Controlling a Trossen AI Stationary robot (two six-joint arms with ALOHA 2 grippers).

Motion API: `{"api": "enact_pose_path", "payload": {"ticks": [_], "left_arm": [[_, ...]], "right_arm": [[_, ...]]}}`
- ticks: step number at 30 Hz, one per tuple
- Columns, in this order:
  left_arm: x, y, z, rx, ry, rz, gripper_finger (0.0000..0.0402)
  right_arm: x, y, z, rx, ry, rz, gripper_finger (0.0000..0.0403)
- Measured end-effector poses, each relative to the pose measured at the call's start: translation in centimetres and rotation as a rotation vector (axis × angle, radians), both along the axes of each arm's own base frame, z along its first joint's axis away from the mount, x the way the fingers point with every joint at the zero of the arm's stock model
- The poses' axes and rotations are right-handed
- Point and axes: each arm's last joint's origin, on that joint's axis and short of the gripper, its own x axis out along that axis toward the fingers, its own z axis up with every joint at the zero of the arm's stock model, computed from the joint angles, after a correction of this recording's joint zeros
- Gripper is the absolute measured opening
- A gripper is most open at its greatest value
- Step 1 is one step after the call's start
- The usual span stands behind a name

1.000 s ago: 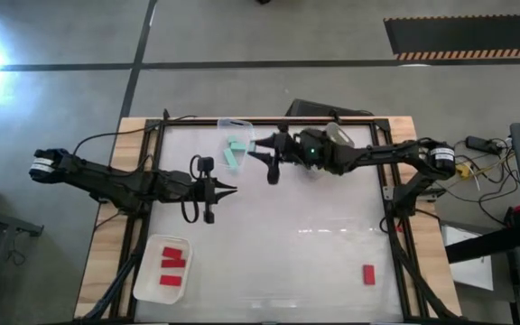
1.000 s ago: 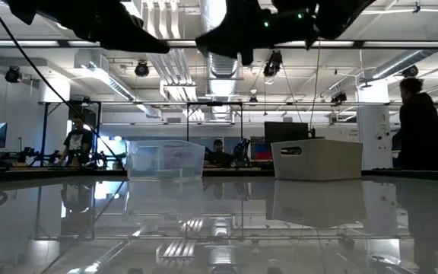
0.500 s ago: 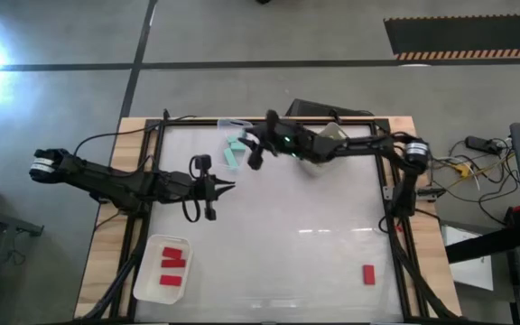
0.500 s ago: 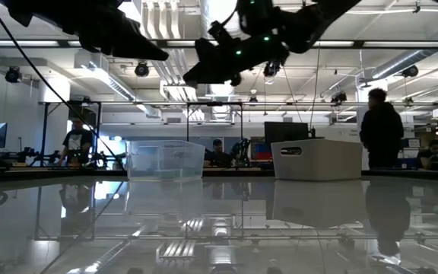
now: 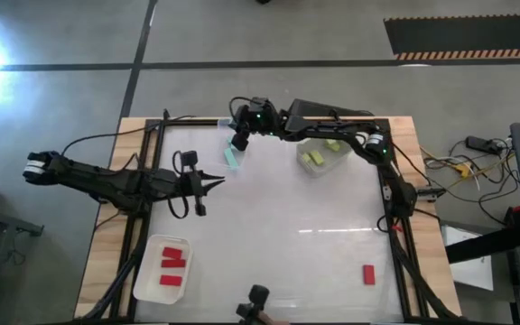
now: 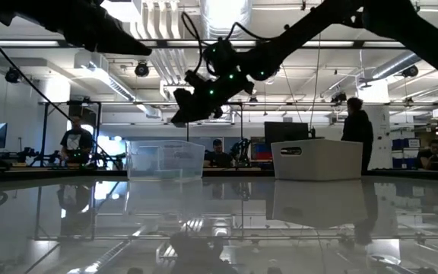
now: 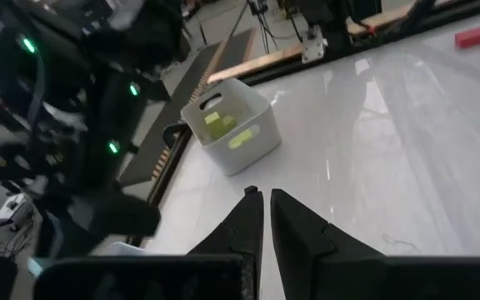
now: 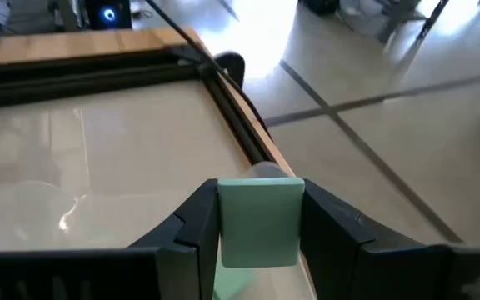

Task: Sort & place blocks by color
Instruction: Put the light blue block into the transparent bin

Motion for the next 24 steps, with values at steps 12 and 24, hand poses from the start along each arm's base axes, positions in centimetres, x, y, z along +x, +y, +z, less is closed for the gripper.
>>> {"api": "enact_pose_path", "payload": {"ticks": [12,24], "left_arm": [[-1.2,0.2,-0.4,-0.007,-0.034,0.001,0.0010],[-1.3,0.2,-0.3,-0.005,-0.043,0.000,0.0010]], "right_arm": [[-0.2,-0.1,-0.3,0.056,0.057,-0.023,0.0118],[0.1,-0.2,-1.7,0.088,0.077,-0.035,0.0132]]}}
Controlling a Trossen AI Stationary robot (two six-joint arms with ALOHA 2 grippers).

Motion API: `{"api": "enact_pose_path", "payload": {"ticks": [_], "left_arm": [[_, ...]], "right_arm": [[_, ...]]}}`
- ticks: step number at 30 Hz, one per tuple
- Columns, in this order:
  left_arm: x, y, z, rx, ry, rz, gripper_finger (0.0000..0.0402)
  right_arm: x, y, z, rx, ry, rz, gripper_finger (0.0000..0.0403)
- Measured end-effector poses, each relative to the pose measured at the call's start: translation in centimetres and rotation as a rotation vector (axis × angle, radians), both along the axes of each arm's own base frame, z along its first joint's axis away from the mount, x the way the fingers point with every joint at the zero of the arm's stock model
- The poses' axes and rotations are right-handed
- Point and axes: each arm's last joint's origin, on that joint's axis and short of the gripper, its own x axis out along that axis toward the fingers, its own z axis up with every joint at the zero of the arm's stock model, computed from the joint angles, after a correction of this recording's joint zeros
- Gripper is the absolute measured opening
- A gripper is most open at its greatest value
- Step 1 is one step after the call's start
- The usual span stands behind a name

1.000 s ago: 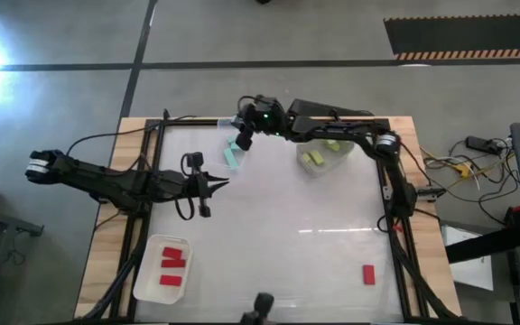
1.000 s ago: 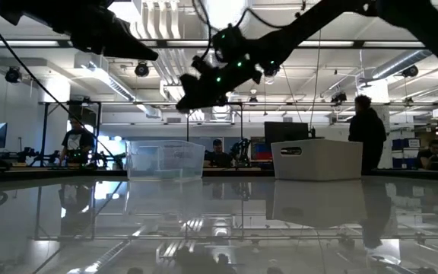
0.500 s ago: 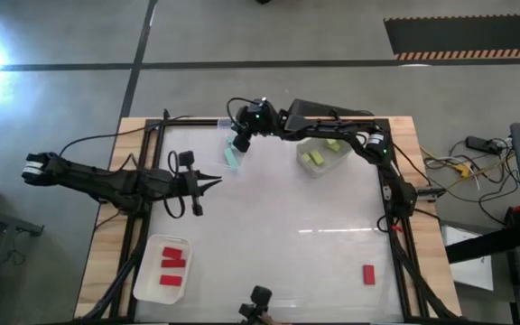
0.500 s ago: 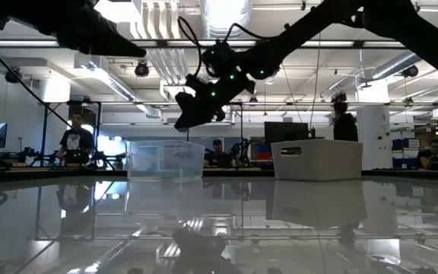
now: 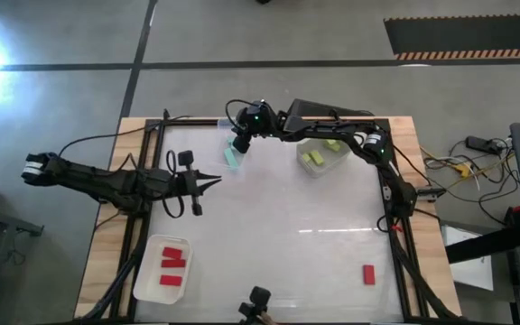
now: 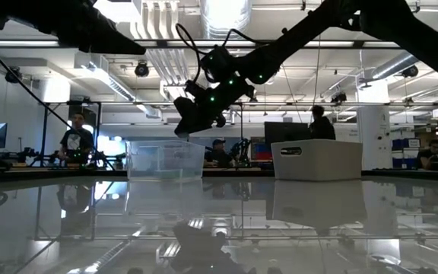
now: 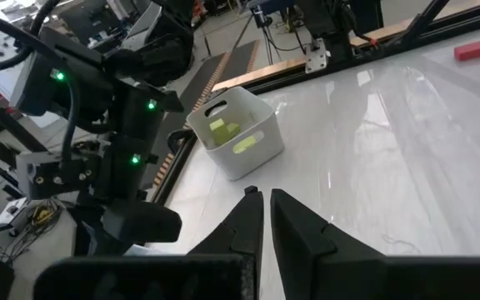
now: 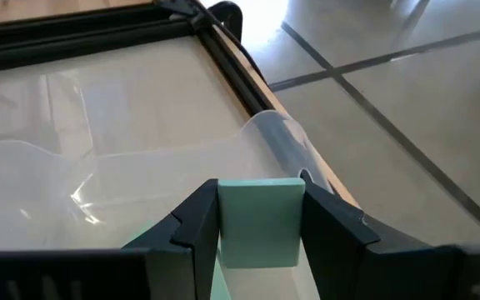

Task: Sort & place blocks by color
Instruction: Put the light blue block into the transparent bin, then put the red block into the white bin

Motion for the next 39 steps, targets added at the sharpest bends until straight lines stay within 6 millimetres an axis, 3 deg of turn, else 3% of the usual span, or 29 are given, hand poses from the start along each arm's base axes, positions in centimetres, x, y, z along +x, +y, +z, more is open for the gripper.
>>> {"api": "enact_pose_path", "payload": {"ticks": [20,25,28,32,35,39], "left_arm": [[0.0,0.0,0.0,0.008,0.001,-0.002,0.0010],[0.1,0.0,0.0,0.000,0.000,0.000,0.0010],[0.2,0.0,-0.2,-0.026,0.001,0.006,0.0010],[0.3,-0.1,-0.6,-0.148,-0.010,0.009,0.0010],[0.2,-0.3,-0.7,-0.276,-0.028,-0.007,0.0010],[-0.9,-0.5,-0.6,-0.304,-0.010,-0.049,0.0010]], "right_arm": [[0.1,0.1,0.0,-0.002,-0.002,0.002,0.0179],[-0.3,0.8,1.8,-0.013,-0.005,0.022,0.0185],[-0.6,2.7,3.7,-0.026,0.023,0.072,0.0174],[-1.5,7.1,5.0,-0.044,0.051,0.167,0.0152],[-3.0,10.8,5.4,-0.049,0.064,0.229,0.0138],[-5.8,15.0,5.6,-0.058,0.022,0.305,0.0124]]}}
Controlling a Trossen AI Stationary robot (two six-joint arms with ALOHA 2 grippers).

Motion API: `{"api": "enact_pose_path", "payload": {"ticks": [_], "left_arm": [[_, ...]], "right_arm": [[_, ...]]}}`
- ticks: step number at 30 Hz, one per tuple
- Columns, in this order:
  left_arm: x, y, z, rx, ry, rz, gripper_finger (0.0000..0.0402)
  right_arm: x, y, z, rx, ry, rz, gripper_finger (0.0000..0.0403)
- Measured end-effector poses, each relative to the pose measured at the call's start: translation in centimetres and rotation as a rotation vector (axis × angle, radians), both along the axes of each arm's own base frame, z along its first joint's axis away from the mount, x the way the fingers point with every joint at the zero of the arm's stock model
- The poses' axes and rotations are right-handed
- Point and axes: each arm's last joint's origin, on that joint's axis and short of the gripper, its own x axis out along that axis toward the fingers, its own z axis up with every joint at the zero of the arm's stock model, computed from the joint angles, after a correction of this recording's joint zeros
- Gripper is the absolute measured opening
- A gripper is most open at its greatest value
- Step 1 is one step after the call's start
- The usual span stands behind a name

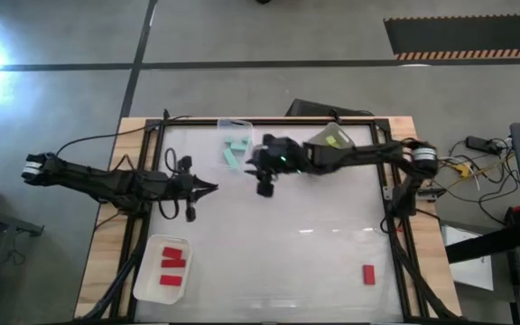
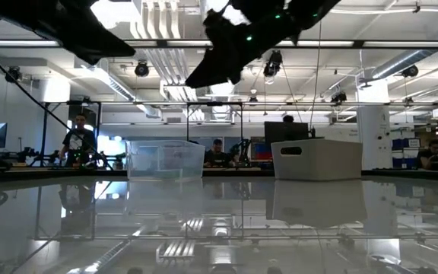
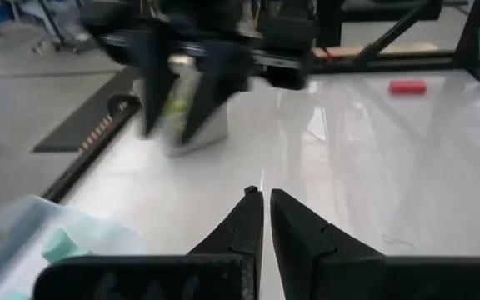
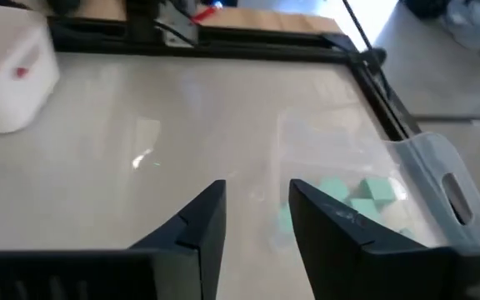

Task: Sort & place blocks by color
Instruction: Put the red block into the white bin

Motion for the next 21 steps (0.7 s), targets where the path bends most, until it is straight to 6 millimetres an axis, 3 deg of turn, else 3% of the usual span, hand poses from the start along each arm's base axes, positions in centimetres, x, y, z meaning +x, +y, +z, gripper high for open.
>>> {"api": "enact_pose_path", "payload": {"ticks": [4,7,11,17,21], "left_arm": [[-1.1,0.2,0.9,0.016,-0.058,-0.005,0.0010],[-1.6,0.3,1.3,-0.004,-0.089,-0.003,0.0010],[-1.7,0.3,1.4,-0.026,-0.100,-0.005,0.0010],[-1.2,0.3,1.0,-0.007,-0.071,0.018,0.0010],[-0.7,0.2,0.7,0.044,-0.044,0.016,0.0010]], "right_arm": [[-3.0,2.1,1.0,-0.009,-0.040,-0.026,0.0118],[-6.0,3.5,2.8,0.043,-0.034,-0.019,0.0118],[-9.3,5.1,3.2,0.145,-0.028,0.002,0.0113],[-13.0,5.5,3.7,0.300,-0.022,-0.086,0.0118],[-13.8,5.4,4.2,0.209,-0.119,-0.127,0.0105]]}}
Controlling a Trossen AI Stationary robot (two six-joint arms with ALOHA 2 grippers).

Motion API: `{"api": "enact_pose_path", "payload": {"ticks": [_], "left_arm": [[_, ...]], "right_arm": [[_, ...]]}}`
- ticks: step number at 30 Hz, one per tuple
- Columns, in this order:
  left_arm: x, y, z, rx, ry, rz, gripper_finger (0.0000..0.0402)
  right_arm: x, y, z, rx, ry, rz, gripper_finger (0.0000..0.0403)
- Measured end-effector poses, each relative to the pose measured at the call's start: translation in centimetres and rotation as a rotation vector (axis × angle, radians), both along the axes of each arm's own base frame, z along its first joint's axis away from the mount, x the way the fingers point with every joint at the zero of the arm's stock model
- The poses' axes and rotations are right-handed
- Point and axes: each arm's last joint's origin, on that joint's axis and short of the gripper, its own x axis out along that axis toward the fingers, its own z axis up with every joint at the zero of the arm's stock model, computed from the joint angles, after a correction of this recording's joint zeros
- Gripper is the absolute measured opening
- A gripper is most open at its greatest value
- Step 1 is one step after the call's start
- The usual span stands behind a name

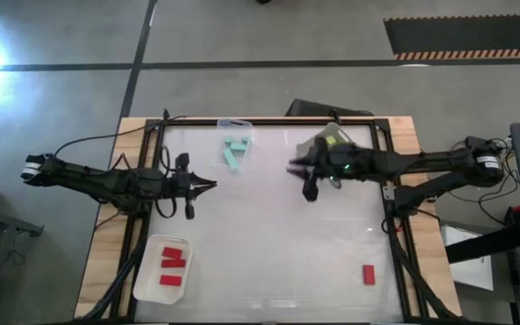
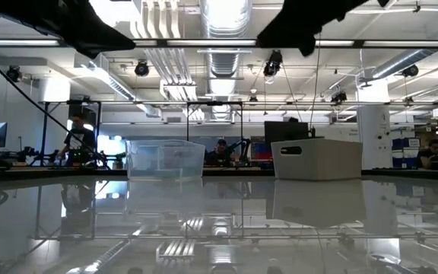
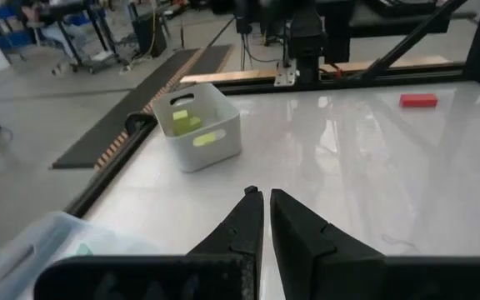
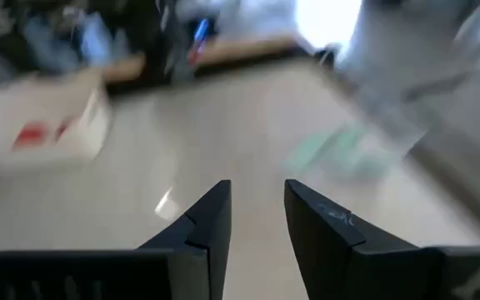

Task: Sort & place blocks by color
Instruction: Put the red block into the white bin

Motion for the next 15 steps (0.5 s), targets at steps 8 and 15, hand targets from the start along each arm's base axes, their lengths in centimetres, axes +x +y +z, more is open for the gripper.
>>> {"api": "enact_pose_path", "payload": {"ticks": [8,15], "left_arm": [[0.8,-0.1,0.1,0.016,-0.029,-0.004,0.0010],[1.1,-0.2,-0.2,0.031,-0.007,-0.004,0.0010]], "right_arm": [[-0.7,0.7,-0.1,-0.060,0.021,0.045,0.0051],[-2.6,3.1,-1.3,0.244,0.231,0.003,0.0010]]}}
